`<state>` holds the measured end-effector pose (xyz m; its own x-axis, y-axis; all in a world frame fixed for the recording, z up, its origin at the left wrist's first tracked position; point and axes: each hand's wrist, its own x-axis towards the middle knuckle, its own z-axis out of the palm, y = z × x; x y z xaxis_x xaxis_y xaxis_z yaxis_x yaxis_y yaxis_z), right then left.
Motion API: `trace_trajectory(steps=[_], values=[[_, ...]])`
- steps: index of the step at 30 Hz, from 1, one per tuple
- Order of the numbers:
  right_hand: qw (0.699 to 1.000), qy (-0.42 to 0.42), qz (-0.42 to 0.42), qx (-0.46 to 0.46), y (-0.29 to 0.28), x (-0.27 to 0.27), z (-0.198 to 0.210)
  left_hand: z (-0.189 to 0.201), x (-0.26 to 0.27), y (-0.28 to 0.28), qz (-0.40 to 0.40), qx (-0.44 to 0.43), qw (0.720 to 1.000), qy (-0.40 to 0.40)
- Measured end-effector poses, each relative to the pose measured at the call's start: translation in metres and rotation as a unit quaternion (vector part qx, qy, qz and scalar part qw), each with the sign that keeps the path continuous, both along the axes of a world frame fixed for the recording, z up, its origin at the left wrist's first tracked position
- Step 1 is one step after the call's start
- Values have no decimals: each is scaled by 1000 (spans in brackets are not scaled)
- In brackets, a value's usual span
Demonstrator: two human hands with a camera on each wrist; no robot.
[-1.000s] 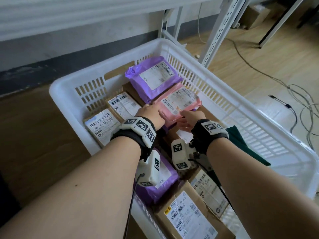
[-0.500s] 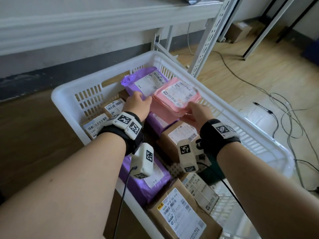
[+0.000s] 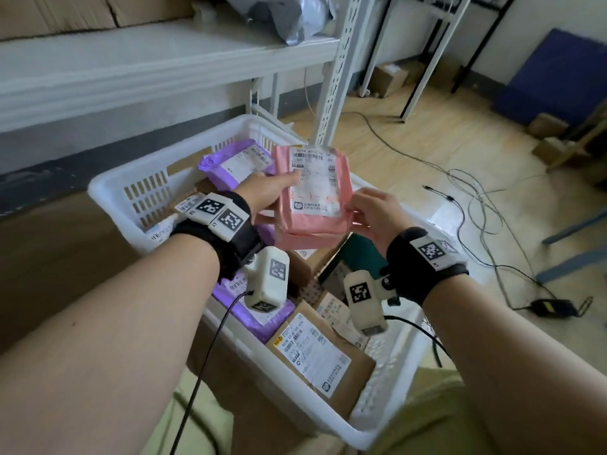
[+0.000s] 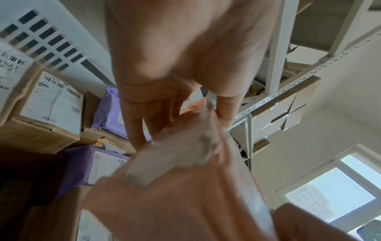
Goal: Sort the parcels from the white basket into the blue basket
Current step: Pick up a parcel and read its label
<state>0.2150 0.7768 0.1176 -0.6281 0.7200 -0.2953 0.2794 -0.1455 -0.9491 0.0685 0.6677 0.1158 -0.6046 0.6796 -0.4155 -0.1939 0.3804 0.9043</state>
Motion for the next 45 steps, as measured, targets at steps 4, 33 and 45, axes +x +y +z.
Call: trace_trajectory(steps=[4, 33, 45], values=[[1000, 23, -10, -5, -8, 3, -1, 3, 8, -11, 8, -1, 1000, -20], [999, 34, 1, -38, -12, -16, -16, 4, -3, -25, 0, -7, 992, -125], [998, 39, 1, -42, -6, -15, -20, 3, -2, -22, -5, -2, 992, -125]])
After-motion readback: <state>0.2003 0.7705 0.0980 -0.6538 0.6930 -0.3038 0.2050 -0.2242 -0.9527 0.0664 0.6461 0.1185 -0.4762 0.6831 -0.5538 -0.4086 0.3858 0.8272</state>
